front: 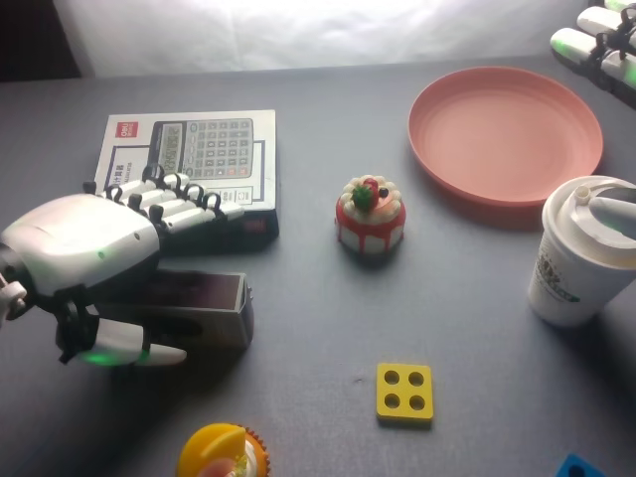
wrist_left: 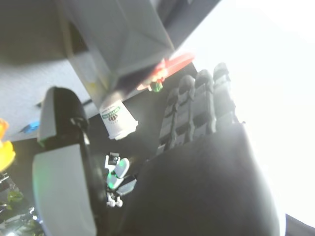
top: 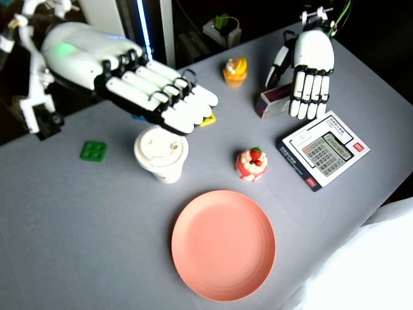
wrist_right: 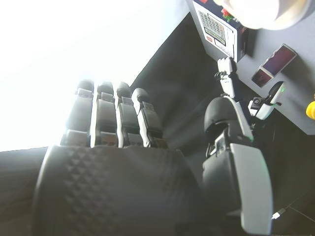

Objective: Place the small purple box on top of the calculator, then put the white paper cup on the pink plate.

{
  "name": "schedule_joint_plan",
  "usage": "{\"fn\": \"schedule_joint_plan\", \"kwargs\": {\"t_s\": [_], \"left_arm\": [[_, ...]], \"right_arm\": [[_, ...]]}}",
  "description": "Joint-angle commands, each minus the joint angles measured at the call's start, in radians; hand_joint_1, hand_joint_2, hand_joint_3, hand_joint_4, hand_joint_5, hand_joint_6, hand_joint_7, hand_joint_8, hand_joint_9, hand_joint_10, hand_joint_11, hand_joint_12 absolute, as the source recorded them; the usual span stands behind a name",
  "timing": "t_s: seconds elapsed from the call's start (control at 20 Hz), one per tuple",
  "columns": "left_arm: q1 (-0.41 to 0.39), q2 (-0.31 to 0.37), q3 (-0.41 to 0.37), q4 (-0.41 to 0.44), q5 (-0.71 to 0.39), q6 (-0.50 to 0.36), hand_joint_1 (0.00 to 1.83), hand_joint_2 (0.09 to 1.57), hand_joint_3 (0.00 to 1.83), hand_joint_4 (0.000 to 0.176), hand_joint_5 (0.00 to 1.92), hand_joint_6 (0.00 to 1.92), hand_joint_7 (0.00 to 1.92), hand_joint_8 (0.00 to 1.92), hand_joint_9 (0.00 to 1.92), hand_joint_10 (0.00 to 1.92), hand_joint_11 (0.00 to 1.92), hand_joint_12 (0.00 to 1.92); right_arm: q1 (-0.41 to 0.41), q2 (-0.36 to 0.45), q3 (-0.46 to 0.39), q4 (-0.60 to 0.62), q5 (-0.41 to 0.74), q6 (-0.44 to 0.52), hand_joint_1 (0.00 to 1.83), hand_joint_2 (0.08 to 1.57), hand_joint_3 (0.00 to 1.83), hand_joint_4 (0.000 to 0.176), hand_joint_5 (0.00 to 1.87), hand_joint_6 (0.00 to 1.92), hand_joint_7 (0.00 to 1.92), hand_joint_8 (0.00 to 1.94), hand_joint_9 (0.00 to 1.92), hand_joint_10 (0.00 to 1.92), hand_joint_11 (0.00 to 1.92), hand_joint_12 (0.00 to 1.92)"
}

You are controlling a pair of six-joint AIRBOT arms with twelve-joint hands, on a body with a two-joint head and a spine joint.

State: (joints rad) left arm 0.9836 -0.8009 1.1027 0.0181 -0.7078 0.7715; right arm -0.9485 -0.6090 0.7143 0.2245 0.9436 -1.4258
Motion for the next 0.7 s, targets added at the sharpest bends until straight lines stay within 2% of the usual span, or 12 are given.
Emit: {"fn": "schedule_joint_plan", "kwargs": {"t_s": [0.0,0.05,0.1,0.15,0.2,0.25,0.3,0.4,0.45,0.55,0.6,0.65], "left_arm": [[-0.008,-0.007,0.003,-0.009,-0.097,0.002,1.02,1.01,0.0,0.0,0.24,0.01,0.26,0.01,0.14,0.02,0.05,0.05],[-0.007,-0.01,0.005,-0.009,-0.095,0.002,1.04,1.02,0.0,0.0,0.32,0.01,0.32,0.01,0.22,0.0,0.01,0.32],[-0.006,-0.017,0.01,-0.011,-0.089,0.002,1.06,1.11,0.01,0.0,0.64,0.06,0.73,0.08,0.64,0.19,0.0,1.41],[-0.005,-0.021,0.013,-0.012,-0.084,0.002,1.06,1.11,0.01,0.0,0.64,0.06,0.73,0.08,0.64,0.19,0.0,1.41],[-0.005,-0.028,0.02,-0.013,-0.077,0.002,1.06,1.14,0.01,0.0,0.72,0.04,0.81,0.07,0.63,0.41,0.0,1.51],[-0.005,-0.032,0.023,-0.014,-0.072,0.002,1.09,1.2,0.0,0.0,0.78,1.01,0.95,0.11,0.7,0.64,0.06,1.65],[-0.005,-0.035,0.026,-0.015,-0.071,0.002,1.19,1.2,0.0,0.0,0.74,1.14,0.93,1.04,0.82,1.09,0.41,1.83],[-0.005,-0.035,0.026,-0.019,-0.087,0.0,1.15,1.18,0.0,0.0,0.85,1.15,0.95,1.64,1.08,1.83,1.12,1.92],[-0.005,-0.025,0.017,-0.019,-0.124,-0.006,1.21,1.21,0.0,0.0,0.81,1.06,0.85,1.61,1.02,1.86,1.11,1.92],[-0.004,-0.004,0.001,-0.024,-0.168,-0.006,1.22,1.22,0.0,0.0,0.77,1.06,0.82,1.57,0.97,1.82,1.04,1.92],[-0.004,0.013,-0.01,-0.028,-0.201,-0.006,1.22,1.23,0.0,0.0,0.77,1.05,0.82,1.56,0.97,1.81,1.03,1.92],[-0.004,0.024,-0.013,-0.035,-0.228,-0.006,1.14,1.2,0.0,0.0,0.82,1.17,0.89,1.58,0.98,1.87,1.06,1.92]], "right_arm": [[0.006,0.0,0.0,-0.002,0.125,0.003,0.21,1.27,0.01,0.0,0.0,0.0,0.0,0.0,0.0,0.0,0.0,0.0],[0.006,0.0,0.0,-0.002,0.125,0.003,0.23,1.27,0.01,0.0,0.0,0.0,0.0,0.0,0.0,0.0,0.0,0.0],[0.006,0.0,0.0,-0.002,0.125,0.003,0.25,1.28,0.01,0.0,0.0,0.0,0.0,0.0,0.0,0.0,0.0,0.0],[0.006,0.0,0.0,-0.002,0.125,0.003,0.25,1.28,0.01,0.0,0.0,0.0,0.0,0.0,0.0,0.0,0.0,0.0],[0.005,0.0,0.0,-0.001,0.125,0.003,0.25,1.28,0.01,0.0,0.0,0.0,0.0,0.0,0.0,0.0,0.0,0.0],[0.005,0.0,0.0,0.001,0.125,0.003,0.24,1.28,0.01,0.0,0.0,0.0,0.0,0.0,0.0,0.0,0.01,0.01],[0.005,0.0,0.0,0.002,0.125,0.003,0.24,1.28,0.01,0.0,0.0,0.0,0.0,0.0,0.0,0.0,0.01,0.01],[0.004,0.0,0.0,0.004,0.126,0.004,0.25,1.28,0.01,0.0,0.0,0.0,0.0,0.0,0.0,0.0,0.0,0.01],[0.002,0.0,0.0,0.006,0.127,0.005,0.26,1.29,0.01,0.0,0.0,0.0,0.0,0.0,0.0,0.0,0.01,0.02],[0.002,0.0,0.0,0.007,0.129,0.005,0.27,1.29,0.01,0.0,0.0,0.0,0.0,0.0,0.0,0.0,0.0,0.02],[0.002,0.0,0.0,0.007,0.129,0.006,0.26,1.3,0.0,0.0,0.0,0.0,0.0,0.0,0.0,0.0,0.0,0.12],[0.002,0.0,0.0,0.007,0.13,0.006,0.26,1.3,0.0,0.0,0.0,0.0,0.0,0.0,0.0,0.0,0.0,0.14]]}}
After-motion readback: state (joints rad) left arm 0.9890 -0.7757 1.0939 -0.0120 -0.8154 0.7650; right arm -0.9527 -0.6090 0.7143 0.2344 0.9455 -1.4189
